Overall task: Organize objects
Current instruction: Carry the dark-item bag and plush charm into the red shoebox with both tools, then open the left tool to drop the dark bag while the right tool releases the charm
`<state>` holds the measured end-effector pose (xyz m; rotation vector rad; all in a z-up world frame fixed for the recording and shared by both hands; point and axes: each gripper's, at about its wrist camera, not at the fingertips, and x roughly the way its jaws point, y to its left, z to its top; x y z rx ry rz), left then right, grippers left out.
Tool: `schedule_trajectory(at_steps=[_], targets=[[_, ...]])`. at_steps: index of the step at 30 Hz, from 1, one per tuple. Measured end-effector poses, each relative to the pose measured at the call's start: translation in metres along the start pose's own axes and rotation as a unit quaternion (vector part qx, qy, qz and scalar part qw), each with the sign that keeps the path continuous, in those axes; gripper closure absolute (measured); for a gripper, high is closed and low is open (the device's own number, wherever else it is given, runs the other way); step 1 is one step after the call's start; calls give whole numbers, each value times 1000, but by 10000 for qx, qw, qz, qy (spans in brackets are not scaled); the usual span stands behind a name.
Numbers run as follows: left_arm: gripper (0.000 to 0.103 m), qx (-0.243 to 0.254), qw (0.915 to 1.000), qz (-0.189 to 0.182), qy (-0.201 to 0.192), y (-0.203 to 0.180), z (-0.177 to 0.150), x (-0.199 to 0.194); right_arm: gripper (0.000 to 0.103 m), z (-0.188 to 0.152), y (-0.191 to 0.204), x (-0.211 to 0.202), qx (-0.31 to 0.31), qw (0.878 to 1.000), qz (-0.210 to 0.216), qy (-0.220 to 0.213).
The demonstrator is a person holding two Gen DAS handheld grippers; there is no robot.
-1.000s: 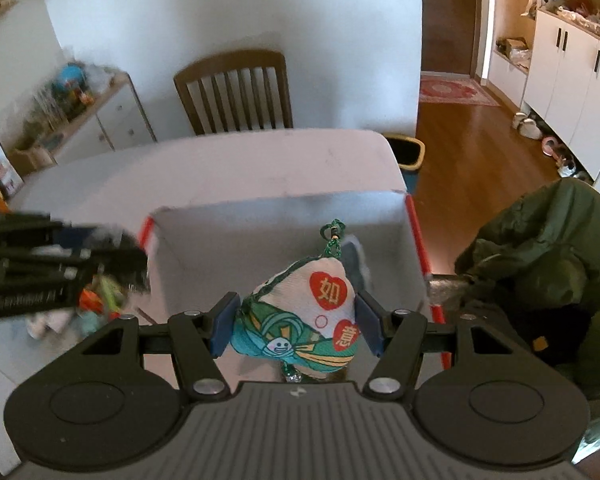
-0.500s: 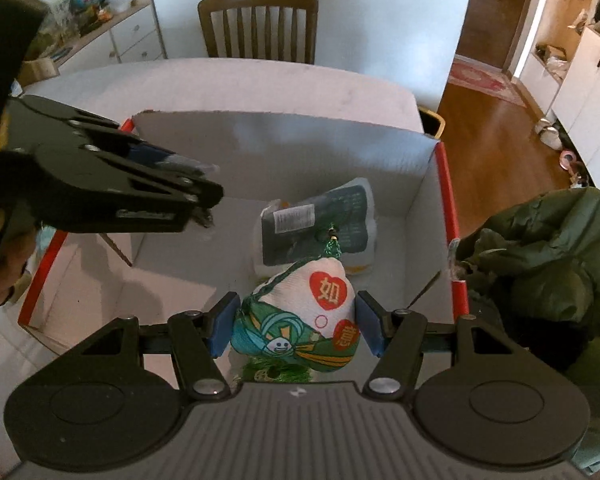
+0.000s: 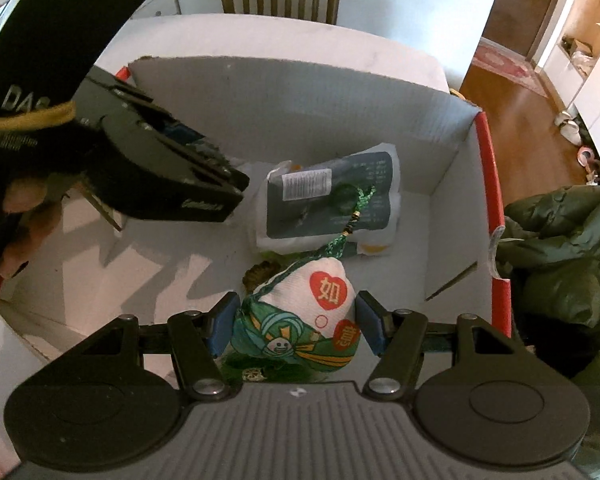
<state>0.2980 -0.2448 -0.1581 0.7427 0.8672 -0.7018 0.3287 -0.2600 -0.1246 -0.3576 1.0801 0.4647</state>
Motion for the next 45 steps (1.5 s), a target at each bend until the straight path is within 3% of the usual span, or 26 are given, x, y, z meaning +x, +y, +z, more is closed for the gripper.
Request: schedule_trajectory(at_steps=[8, 21, 23, 24, 25, 27, 33, 45], targets=[[67, -24, 9993, 112, 345, -1, 2, 13, 39, 2, -3, 6, 28, 10000, -71, 48], [64, -234, 9987, 0, 459, 8, 2, 12, 35, -2, 2, -11, -112, 9995, -97, -288], [61, -199, 9989, 34, 418, 8, 6, 12, 34, -3, 1, -15, -73, 9993, -39, -370], [54, -177, 9990, 53, 401, 8, 6, 10, 33, -4, 0, -18, -51, 9992, -15, -407], [45, -165, 9992, 47, 373, 8, 5, 7, 30, -5, -1, -21, -37, 9989, -13, -457], [40, -149, 9994, 98, 289, 8, 4, 2, 29, -7, -2, -26, -28, 9986, -31, -535], [40, -345, 9992, -181, 21, 13, -1, -28, 29, -17, -12, -53, 343, 9954, 120, -892], [39, -424, 9919, -618, -1025, 9, -28, -114, 28, -37, -27, -132, 1156, 9751, 304, -1869]])
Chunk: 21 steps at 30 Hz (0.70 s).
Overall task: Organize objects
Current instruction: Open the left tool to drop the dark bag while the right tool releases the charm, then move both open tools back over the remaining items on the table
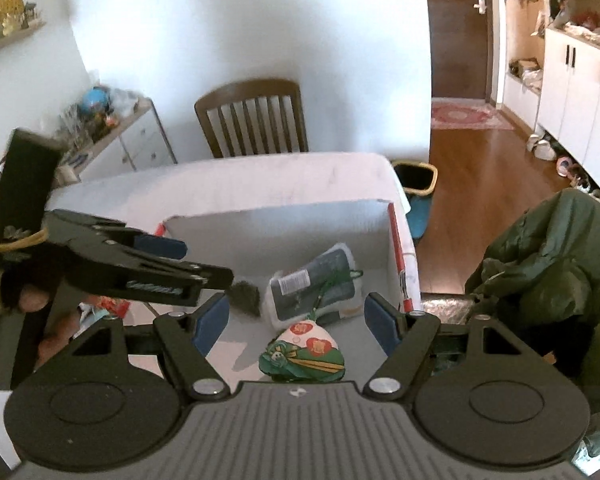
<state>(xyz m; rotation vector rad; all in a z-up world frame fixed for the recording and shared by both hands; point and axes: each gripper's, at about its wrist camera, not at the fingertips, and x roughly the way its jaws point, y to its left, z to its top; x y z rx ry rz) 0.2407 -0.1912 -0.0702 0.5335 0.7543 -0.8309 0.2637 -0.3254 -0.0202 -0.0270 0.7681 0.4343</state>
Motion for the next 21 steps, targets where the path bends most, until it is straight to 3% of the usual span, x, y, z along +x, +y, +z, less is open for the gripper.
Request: schedule_trajectory(at_steps=[10, 21], targets=[[33, -167, 9981, -72, -592, -5, -19, -48, 28, -4, 24, -28, 46, 9993, 51, -374], [29, -391, 9963, -118, -756, 19, -50, -84, 28, -12, 57, -40, 33, 9985, 16, -545]])
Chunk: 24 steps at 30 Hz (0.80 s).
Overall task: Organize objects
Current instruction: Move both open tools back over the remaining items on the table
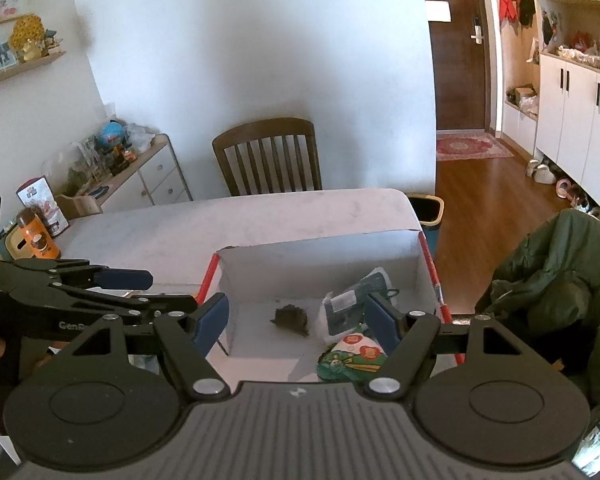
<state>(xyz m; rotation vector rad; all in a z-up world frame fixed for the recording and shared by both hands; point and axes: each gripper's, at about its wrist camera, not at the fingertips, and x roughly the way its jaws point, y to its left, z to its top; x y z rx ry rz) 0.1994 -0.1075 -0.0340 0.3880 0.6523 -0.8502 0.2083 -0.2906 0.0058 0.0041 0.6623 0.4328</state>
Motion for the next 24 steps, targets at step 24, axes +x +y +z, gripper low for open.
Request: schedule_trajectory(at_steps=[24], targets=[[5, -457, 9986, 197, -190, 96, -42, -67, 25, -15, 110, 13, -70, 9998, 202, -15]])
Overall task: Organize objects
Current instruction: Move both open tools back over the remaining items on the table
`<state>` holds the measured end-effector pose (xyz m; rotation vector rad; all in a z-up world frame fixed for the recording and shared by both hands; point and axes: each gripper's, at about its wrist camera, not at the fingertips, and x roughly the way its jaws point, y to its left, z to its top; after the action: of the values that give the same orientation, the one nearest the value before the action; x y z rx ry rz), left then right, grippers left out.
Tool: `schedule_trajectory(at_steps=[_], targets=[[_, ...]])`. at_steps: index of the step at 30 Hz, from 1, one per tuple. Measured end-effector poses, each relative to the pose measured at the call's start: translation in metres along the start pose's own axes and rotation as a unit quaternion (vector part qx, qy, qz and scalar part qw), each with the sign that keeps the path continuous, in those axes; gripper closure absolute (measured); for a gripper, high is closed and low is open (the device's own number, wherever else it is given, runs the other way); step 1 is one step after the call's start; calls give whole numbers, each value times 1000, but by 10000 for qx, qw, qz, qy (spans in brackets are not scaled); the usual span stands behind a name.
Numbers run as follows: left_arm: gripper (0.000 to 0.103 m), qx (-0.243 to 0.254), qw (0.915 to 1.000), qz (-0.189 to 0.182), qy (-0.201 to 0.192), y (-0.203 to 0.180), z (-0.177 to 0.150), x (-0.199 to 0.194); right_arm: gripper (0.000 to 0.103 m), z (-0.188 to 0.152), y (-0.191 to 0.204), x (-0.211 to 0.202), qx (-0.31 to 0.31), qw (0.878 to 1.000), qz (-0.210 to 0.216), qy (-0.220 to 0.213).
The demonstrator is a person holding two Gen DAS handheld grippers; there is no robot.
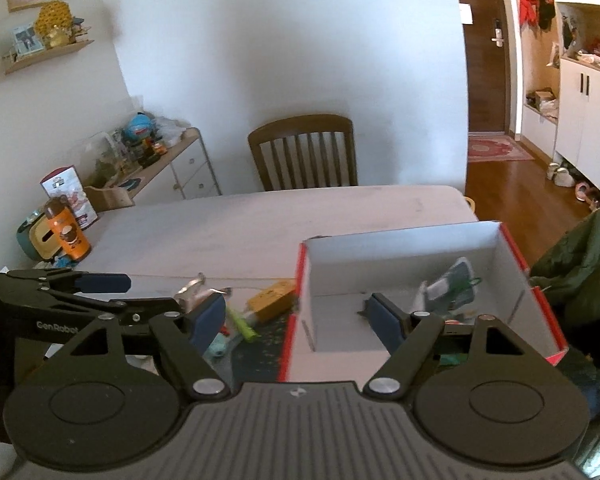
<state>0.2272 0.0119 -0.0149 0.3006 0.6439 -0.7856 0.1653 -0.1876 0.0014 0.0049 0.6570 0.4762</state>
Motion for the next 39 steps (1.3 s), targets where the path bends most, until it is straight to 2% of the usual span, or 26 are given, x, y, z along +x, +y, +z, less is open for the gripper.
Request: schedule_trajectory(at_steps=[9, 18, 30, 39], targets=[[1, -148, 9996, 215, -141, 46, -15, -25, 19, -7, 43, 14, -40, 10000, 62, -7], [1, -86, 9998, 193, 13, 84, -35, -30, 17, -23, 78, 42, -87, 9995, -4, 301], [1, -425, 9970, 507, 400, 147, -71, -6, 17, -35, 107, 99, -176, 9968, -152, 762], [1, -403, 9958, 519, 632, 170, -91, 22, 17, -39, 121, 145, -472, 9934, -126, 1040]])
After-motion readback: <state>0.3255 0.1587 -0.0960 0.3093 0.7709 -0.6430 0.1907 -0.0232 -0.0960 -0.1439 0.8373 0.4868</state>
